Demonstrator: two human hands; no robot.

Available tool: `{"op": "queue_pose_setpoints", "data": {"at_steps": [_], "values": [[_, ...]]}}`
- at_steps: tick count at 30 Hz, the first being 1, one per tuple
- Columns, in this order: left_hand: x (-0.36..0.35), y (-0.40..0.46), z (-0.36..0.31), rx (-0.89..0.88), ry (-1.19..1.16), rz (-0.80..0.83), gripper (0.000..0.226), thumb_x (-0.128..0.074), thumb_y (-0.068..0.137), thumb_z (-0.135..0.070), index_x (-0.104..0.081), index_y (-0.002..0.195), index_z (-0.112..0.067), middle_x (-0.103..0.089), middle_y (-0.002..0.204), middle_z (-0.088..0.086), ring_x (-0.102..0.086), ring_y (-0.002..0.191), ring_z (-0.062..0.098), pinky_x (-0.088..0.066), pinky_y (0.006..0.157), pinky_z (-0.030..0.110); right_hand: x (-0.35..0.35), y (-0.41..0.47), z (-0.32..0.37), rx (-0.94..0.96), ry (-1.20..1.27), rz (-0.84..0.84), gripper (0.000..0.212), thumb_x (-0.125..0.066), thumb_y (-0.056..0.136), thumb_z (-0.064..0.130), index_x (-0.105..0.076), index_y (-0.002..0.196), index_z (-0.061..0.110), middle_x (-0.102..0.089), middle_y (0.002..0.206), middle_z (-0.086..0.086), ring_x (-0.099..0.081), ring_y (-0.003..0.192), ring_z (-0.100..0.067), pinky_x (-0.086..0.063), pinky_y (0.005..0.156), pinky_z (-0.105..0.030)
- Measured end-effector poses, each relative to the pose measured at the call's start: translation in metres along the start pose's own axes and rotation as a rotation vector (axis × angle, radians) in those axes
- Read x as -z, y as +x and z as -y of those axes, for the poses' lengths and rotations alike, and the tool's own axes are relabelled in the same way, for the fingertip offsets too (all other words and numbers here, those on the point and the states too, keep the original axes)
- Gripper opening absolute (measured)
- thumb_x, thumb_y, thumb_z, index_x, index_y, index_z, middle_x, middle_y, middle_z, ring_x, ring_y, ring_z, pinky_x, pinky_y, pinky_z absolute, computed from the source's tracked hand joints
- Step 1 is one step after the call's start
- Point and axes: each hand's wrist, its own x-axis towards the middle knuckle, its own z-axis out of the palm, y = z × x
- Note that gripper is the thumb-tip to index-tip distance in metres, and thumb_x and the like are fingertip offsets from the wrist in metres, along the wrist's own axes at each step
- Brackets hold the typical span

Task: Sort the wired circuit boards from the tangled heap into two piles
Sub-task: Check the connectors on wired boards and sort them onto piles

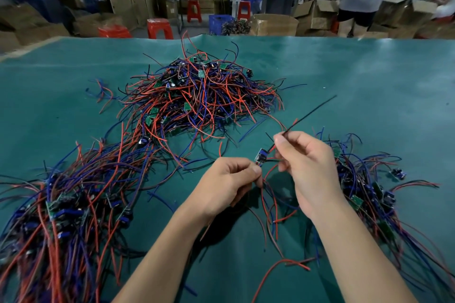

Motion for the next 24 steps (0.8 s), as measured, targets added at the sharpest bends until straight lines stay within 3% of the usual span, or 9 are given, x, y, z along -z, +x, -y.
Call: {"op": "queue_pose_setpoints", "data": {"at_steps": [6, 9, 12, 17, 19, 21, 23, 24], "values": [[-0.001, 0.001, 0.002, -0.027, 0.01, 0.057, 0.027, -0.048, 0.103, -0.013, -0.061, 0.083, -0.002, -0.027, 0.044, -0.007, -0.02, 0.038, 0.007, -0.016, 0.039, 0.018, 0.018, 0.013, 0.0, 0.279, -0.174, -0.37, 0.016, -0.073, 0.085, 0.03, -0.067, 0.071, 0.029, -0.066, 0.061, 0.014, -0.057, 0.053, -0.011, -0.048, 0.059, -0.031], [-0.001, 0.002, 0.005, -0.076, 0.069, 0.063, 0.025, -0.048, 0.104, -0.013, -0.061, 0.084, -0.005, -0.029, 0.045, -0.013, -0.022, 0.04, 0.004, -0.019, 0.041, 0.016, 0.034, 0.02, 0.004, 0.325, -0.122, -0.528, 0.012, -0.073, 0.084, 0.034, -0.07, 0.08, 0.022, -0.066, 0.064, 0.011, -0.057, 0.052, -0.008, -0.049, 0.057, -0.031], [-0.003, 0.003, 0.008, -0.103, 0.089, 0.058, 0.023, -0.047, 0.104, -0.012, -0.065, 0.091, -0.007, -0.031, 0.045, -0.013, -0.023, 0.041, 0.003, -0.019, 0.042, 0.016, 0.045, 0.022, 0.007, 0.4, -0.165, -0.664, 0.014, -0.069, 0.09, 0.034, -0.07, 0.09, 0.02, -0.067, 0.073, 0.001, -0.062, 0.058, -0.016, -0.054, 0.059, -0.032], [-0.006, 0.004, 0.012, -0.089, 0.011, -0.08, 0.024, -0.046, 0.104, -0.011, -0.067, 0.109, -0.019, -0.027, 0.051, -0.009, -0.02, 0.043, 0.01, -0.017, 0.041, 0.021, 0.045, 0.019, 0.015, 0.448, -0.103, -0.811, 0.007, -0.06, 0.097, 0.028, -0.061, 0.1, 0.021, -0.068, 0.088, -0.005, -0.069, 0.059, -0.012, -0.055, 0.059, -0.033], [-0.004, 0.004, 0.011, -0.077, -0.049, -0.152, 0.023, -0.046, 0.104, -0.014, -0.067, 0.109, -0.021, -0.025, 0.051, -0.004, -0.018, 0.043, 0.01, -0.015, 0.041, 0.023, 0.039, 0.016, 0.018, 0.422, -0.053, -0.809, 0.017, -0.062, 0.094, 0.027, -0.06, 0.107, 0.016, -0.067, 0.094, -0.004, -0.071, 0.07, -0.022, -0.057, 0.06, -0.028], [-0.002, 0.005, 0.01, -0.072, -0.115, -0.211, 0.025, -0.045, 0.105, -0.014, -0.068, 0.107, -0.023, -0.025, 0.051, 0.0, -0.017, 0.042, 0.01, -0.015, 0.04, 0.022, 0.026, 0.01, 0.02, 0.375, -0.06, -0.721, 0.016, -0.065, 0.089, 0.026, -0.064, 0.102, 0.017, -0.069, 0.089, 0.002, -0.07, 0.075, -0.024, -0.062, 0.064, -0.034], [-0.001, 0.006, 0.009, -0.07, -0.165, -0.23, 0.025, -0.044, 0.105, -0.013, -0.067, 0.109, -0.02, -0.027, 0.05, 0.001, -0.017, 0.039, 0.01, -0.016, 0.038, 0.021, 0.009, 0.002, 0.015, 0.295, -0.195, -0.509, 0.013, -0.066, 0.085, 0.037, -0.069, 0.086, 0.024, -0.07, 0.075, 0.007, -0.072, 0.07, -0.021, -0.063, 0.071, -0.048], [-0.002, 0.006, 0.008, -0.071, -0.173, -0.223, 0.024, -0.044, 0.105, -0.012, -0.066, 0.11, -0.018, -0.028, 0.048, 0.001, -0.018, 0.039, 0.01, -0.017, 0.038, 0.02, 0.0, -0.004, 0.011, 0.253, -0.281, -0.385, 0.022, -0.065, 0.083, 0.047, -0.07, 0.081, 0.026, -0.071, 0.071, 0.006, -0.072, 0.068, -0.02, -0.062, 0.072, -0.05]]}}
